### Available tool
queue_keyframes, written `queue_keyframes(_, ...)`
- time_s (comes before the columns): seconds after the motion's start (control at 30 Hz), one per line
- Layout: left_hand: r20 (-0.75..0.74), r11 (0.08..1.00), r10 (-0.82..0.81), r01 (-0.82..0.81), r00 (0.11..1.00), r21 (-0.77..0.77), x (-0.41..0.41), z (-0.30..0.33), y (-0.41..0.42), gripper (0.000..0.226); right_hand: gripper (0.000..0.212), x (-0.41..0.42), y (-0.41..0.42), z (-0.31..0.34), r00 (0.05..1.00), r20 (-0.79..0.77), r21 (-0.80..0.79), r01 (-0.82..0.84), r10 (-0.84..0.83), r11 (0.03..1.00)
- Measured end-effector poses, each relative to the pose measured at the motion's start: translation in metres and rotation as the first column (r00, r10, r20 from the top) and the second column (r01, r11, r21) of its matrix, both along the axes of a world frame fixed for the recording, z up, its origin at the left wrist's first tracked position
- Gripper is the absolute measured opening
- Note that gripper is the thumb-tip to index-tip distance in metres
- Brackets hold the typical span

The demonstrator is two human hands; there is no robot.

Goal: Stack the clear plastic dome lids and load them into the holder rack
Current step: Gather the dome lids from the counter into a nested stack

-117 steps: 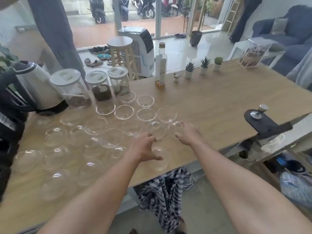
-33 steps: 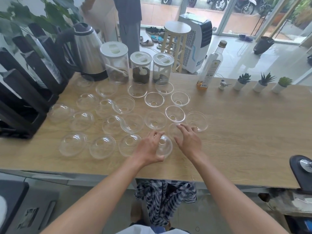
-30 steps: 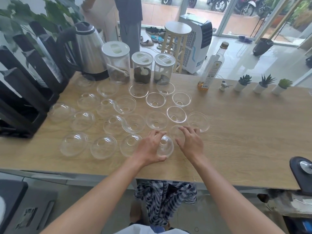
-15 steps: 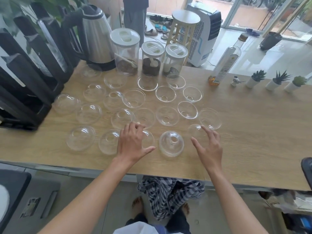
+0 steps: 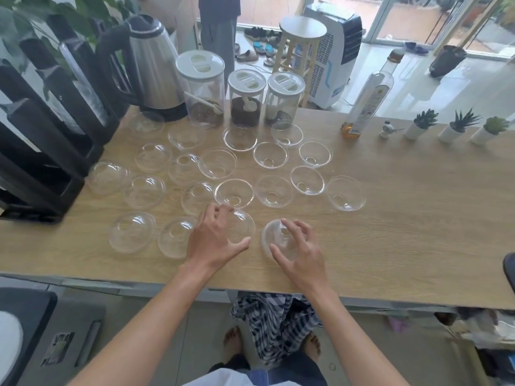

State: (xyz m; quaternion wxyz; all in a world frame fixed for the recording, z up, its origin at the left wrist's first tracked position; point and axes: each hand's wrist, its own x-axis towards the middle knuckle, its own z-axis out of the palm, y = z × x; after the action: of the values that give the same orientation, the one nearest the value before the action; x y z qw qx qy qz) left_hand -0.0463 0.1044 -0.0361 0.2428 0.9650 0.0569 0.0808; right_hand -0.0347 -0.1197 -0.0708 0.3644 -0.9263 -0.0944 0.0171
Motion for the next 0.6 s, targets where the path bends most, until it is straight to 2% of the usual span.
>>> queue_keyframes(0.17,0.125,0.999,-0.025,0.03,0.992,-0.044,0.009,0.024,-0.006,0.071,0.058,0.0,-0.007,0.012,0.998,0.019,0.099,0.055,-0.057,0.994)
queue_keyframes(0.3,0.158,0.992,-0.097,0.108,0.983,-0.06,0.019,0.031,-0.028,0.074,0.045,0.015,-0.03,0.021,0.964,0.134,0.125,0.212,-0.228,0.969)
queue_keyframes(0.43,0.115,0.973,-0.203,0.214,0.972,-0.085,0.025,0.022,-0.058,0.073,0.048,0.048,-0.066,0.022,0.888,0.276,-0.084,0.403,-0.367,0.911)
queue_keyframes(0.53,0.029,0.956,-0.277,0.279,0.96,-0.093,0.024,0.007,-0.074,0.076,0.058,0.072,-0.087,0.023,0.895,0.243,-0.251,0.431,-0.375,0.867)
queue_keyframes(0.6,-0.039,0.951,-0.299,0.294,0.954,-0.094,0.022,-0.002,-0.079,0.079,0.057,0.083,-0.094,0.022,0.909,0.188,-0.322,0.416,-0.373,0.851)
